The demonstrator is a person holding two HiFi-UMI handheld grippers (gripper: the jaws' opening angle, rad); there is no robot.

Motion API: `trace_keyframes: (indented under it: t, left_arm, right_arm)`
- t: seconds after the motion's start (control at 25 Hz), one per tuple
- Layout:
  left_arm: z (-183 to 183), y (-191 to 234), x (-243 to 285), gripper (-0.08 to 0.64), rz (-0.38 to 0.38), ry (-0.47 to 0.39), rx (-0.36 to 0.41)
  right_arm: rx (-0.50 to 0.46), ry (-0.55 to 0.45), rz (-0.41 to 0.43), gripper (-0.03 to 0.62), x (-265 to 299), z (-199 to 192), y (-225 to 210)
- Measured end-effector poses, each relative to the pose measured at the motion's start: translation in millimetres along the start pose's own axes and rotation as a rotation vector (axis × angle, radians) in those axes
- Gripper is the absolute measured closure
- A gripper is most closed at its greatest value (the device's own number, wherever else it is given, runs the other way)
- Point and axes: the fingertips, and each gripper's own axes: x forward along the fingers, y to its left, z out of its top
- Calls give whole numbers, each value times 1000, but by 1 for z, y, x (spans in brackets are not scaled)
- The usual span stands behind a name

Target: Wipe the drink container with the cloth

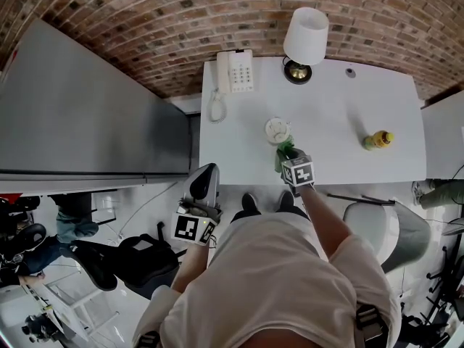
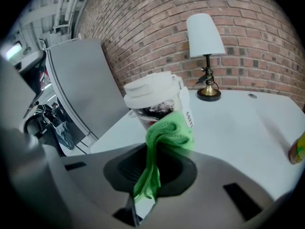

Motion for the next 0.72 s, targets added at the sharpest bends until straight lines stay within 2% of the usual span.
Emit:
trace_keyframes:
  t: [0.4, 0.72]
  left_arm:
    - [1, 7, -5, 551, -4, -7, 5]
    - [-5, 24, -17, 551, 36, 0, -12]
  right_arm:
    - [-19, 15, 38, 538, 12, -1, 29]
    - [-41, 19, 55, 538, 32, 8, 50]
